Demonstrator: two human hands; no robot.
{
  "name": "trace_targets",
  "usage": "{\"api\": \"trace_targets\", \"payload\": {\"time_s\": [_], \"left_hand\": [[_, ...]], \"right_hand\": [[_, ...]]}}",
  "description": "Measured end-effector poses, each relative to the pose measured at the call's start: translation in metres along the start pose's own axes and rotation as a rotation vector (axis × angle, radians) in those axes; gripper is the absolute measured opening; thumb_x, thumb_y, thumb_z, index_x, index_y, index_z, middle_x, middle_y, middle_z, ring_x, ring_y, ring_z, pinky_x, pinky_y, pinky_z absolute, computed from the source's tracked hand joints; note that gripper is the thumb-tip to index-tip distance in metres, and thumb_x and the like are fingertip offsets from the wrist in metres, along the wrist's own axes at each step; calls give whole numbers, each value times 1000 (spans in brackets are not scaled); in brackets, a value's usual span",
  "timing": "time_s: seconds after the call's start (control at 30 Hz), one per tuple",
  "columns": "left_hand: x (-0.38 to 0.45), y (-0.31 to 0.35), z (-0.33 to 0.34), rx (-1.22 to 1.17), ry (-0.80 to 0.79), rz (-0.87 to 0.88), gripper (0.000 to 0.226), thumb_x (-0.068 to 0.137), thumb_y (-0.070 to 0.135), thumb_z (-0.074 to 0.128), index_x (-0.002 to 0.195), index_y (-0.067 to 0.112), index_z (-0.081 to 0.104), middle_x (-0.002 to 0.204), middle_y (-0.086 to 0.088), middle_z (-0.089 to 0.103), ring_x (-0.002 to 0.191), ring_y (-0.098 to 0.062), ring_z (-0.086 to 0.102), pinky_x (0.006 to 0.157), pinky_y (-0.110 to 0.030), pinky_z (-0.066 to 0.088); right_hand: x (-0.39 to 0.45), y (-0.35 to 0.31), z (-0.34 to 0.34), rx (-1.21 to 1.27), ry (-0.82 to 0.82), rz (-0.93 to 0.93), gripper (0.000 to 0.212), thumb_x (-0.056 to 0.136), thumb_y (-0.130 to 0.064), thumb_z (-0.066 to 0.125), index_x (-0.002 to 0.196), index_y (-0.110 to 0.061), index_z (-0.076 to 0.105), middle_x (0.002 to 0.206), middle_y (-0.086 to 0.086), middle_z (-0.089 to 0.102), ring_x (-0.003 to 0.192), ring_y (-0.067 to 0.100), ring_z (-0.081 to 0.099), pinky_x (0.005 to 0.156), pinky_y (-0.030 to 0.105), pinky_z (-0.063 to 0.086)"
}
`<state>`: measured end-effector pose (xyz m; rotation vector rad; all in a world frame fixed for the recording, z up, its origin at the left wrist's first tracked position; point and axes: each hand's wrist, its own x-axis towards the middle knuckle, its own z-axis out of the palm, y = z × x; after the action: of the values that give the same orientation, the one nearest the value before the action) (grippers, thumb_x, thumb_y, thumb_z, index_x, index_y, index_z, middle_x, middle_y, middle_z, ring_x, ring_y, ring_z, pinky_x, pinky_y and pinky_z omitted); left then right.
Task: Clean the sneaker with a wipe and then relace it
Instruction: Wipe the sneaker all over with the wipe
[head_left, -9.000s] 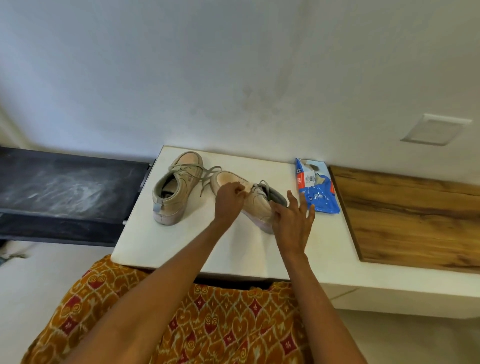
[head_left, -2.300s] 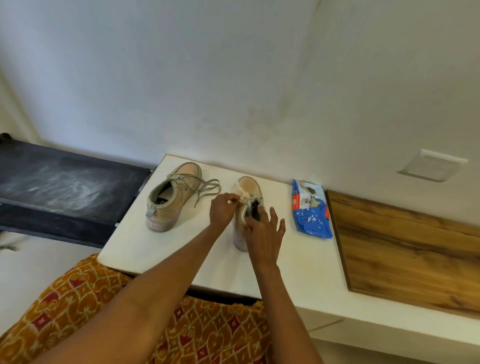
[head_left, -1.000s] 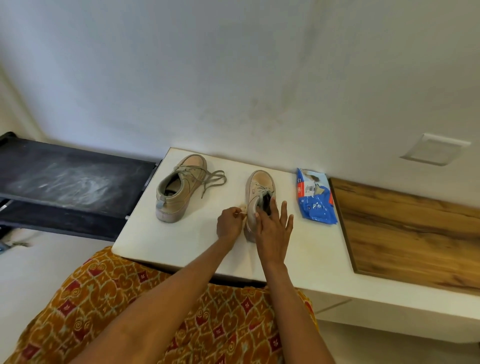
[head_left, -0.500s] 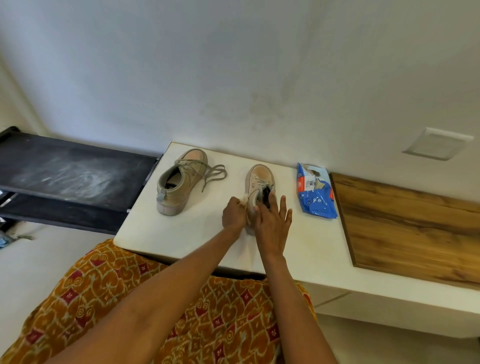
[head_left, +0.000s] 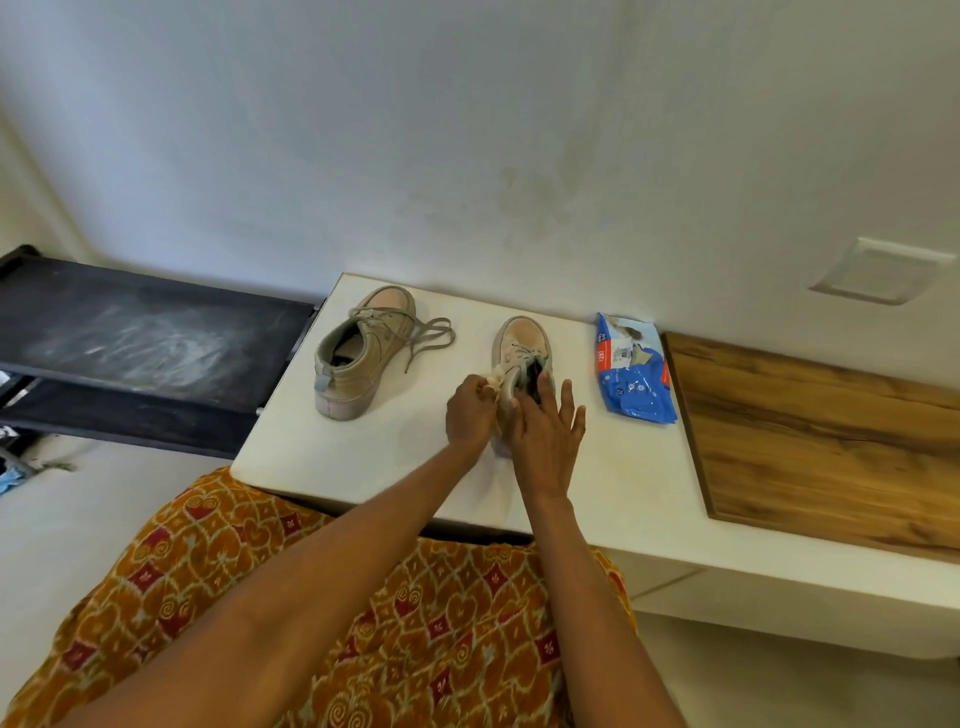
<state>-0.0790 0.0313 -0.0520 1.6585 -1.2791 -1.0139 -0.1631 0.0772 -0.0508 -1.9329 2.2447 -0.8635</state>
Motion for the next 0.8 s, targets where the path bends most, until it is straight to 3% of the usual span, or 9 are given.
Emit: {"api": "trace_targets", "payload": {"time_s": [0.1,0.17,0.23,0.4,0.53,0.6,0.67,0.73,0.8], "left_hand": [[-22,-12,-10,-6,-14,213,16,94,15,53,106,8,60,101,-6,67,89,-19,63,74,-25,51],[-37,-28,-11,144,-57,275,13,94,18,53,102,12,62,100,-2,67,87,-15,61,71,-20,47],[-47,-39,-7,237,-55,258,18,95,21,51,106,14,63,104,-1,67,91,-16,61,73,-22,44],[-48,-32,2,209,-26,125,21,96,23,47,109,14,61,107,-2,66,93,-18,61,74,-27,46],[-38,-32,-16,78,-28,96,18,93,21,56,105,13,64,102,0,66,92,-17,61,74,-24,46],[-34,-32,-26,-23,-118,91,15,90,22,60,101,13,65,95,0,65,79,-16,61,64,-25,50],[-30,-29,-40,-142,-238,41,12,89,18,61,97,10,66,86,-4,64,60,-12,53,48,-21,43],[-24,-24,-53,-198,-369,53,11,89,14,62,94,6,68,71,-5,61,53,-11,47,44,-20,37],[-19,-15,-63,-165,-500,90,14,89,14,61,95,3,69,65,-2,59,52,-8,48,45,-18,38]], "right_hand": [[0,0,-1,-6,12,-25,31,97,-30,46,122,-20,61,150,4,36,145,25,13,117,46,4],[-1,-1,-2,-15,21,-23,30,98,-27,46,122,-19,61,149,5,38,145,26,15,116,47,6],[-2,-1,-2,-37,26,-19,30,98,-27,44,122,-19,61,148,6,39,145,27,16,116,47,7],[-3,2,-3,-62,23,-20,30,97,-24,47,125,-22,59,147,7,40,143,29,20,114,51,12],[-8,-7,-15,26,157,15,32,93,-22,54,125,-20,59,137,10,49,131,29,39,104,46,34],[-10,-7,-25,196,123,-44,32,90,-16,58,122,-17,60,126,8,53,118,24,46,92,38,46],[-16,-4,-29,347,-56,-187,35,87,-12,59,122,-19,59,121,3,53,114,16,48,87,29,49],[-23,-1,-29,341,-165,-279,35,89,-12,59,123,-21,60,124,1,54,113,10,50,88,19,45],[-25,-2,-26,340,-122,-250,31,89,-10,60,119,-19,64,122,1,60,108,11,56,87,18,45]]}}
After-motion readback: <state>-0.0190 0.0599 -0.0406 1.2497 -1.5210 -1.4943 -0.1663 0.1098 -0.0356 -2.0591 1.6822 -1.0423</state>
